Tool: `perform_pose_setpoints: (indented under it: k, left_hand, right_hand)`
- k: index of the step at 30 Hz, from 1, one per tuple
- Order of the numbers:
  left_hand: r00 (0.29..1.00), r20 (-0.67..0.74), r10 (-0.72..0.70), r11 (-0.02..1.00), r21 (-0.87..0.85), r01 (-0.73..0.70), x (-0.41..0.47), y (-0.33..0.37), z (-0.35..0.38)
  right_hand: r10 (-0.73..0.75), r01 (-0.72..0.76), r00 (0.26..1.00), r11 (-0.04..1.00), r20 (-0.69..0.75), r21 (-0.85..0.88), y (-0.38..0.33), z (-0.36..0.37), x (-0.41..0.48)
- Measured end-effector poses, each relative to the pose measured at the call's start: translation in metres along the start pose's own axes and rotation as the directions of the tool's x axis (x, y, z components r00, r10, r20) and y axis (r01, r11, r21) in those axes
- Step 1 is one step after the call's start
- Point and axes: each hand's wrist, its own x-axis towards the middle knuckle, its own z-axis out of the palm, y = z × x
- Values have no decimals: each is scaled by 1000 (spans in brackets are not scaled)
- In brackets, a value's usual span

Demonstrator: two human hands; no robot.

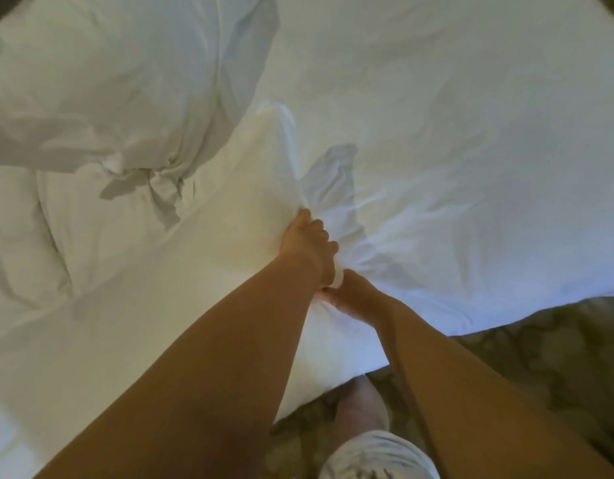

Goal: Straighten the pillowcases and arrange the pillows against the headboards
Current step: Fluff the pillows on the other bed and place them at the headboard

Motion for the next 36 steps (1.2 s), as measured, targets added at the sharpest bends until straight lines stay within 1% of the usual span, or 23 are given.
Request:
perform_pose_setpoints:
  k: [2,4,7,10,12,13,16,19,20,22,24,26,28,29,31,32,33,34,35,36]
  left_hand:
    - [999,-34,-29,1000,-9,29,-9,-2,2]
    - [993,-106,-52,998,-44,48,-20,-9,7]
    - [982,-180,-47,994,-108,28,-44,-25,20]
    - [968,-232,-91,983,-174,51,-80,-41,35]
    - [954,-254,-157,970,-221,101,-111,-50,48]
    - [948,-259,-187,964,-235,126,-129,-55,55]
    - [916,-295,-272,943,-273,192,-199,-69,81]
    - [867,-332,-372,916,-282,285,-277,-83,108]
    - [850,-321,-418,897,-292,331,-303,-88,116]
    - [822,-256,-508,851,-299,433,-356,-95,124]
    - [805,-179,-566,817,-251,519,-406,-101,132]
    - [786,-137,-602,793,-211,571,-453,-108,144]
    - [739,-132,-660,746,-224,627,-498,-120,154]
    - [708,-128,-695,714,-237,658,-520,-127,158]
    - [638,-124,-760,644,-281,712,-566,-140,161]
    - [597,-145,-789,609,-309,730,-587,-147,164]
    - [547,-180,-818,574,-333,748,-608,-155,167]
    - [490,-208,-847,532,-353,769,-628,-163,170]
    - [425,-232,-875,483,-375,791,-649,-170,172]
    - [352,-255,-901,430,-398,810,-669,-176,172]
  right_hand:
    - [61,-61,996,998,64,-8,-5,0,1]
    - [106,-101,990,994,97,-51,-15,1,1]
    - [142,-131,982,987,124,-91,-35,5,-11]
    - [38,-31,997,993,65,-115,-57,23,-23]
    - [-42,43,999,997,25,-68,-78,45,-40]
    - [-74,74,997,995,8,-71,-89,58,-50]
    - [-181,178,983,981,-28,-77,-123,110,-85]
    - [-297,283,951,948,-82,-146,-162,165,-123]
    - [-328,308,940,935,-97,-176,-176,183,-137]
    - [-399,359,907,898,-131,-254,-203,218,-165]
    - [-468,404,871,856,-152,-321,-228,252,-193]
    - [-506,437,842,843,-188,-314,-255,282,-221]
    - [-525,448,815,840,-246,-306,-288,307,-248]
    - [-539,441,806,823,-245,-359,-306,319,-260]
    - [-572,420,796,758,-198,-499,-346,339,-283]
    - [-589,414,791,715,-167,-563,-366,348,-296]
    - [-623,415,772,645,-127,-642,-386,355,-306]
    - [-678,421,730,542,-83,-727,-407,360,-315]
    - [-742,410,669,418,-45,-811,-427,365,-325]
    - [-817,391,576,278,-2,-878,-446,368,-336]
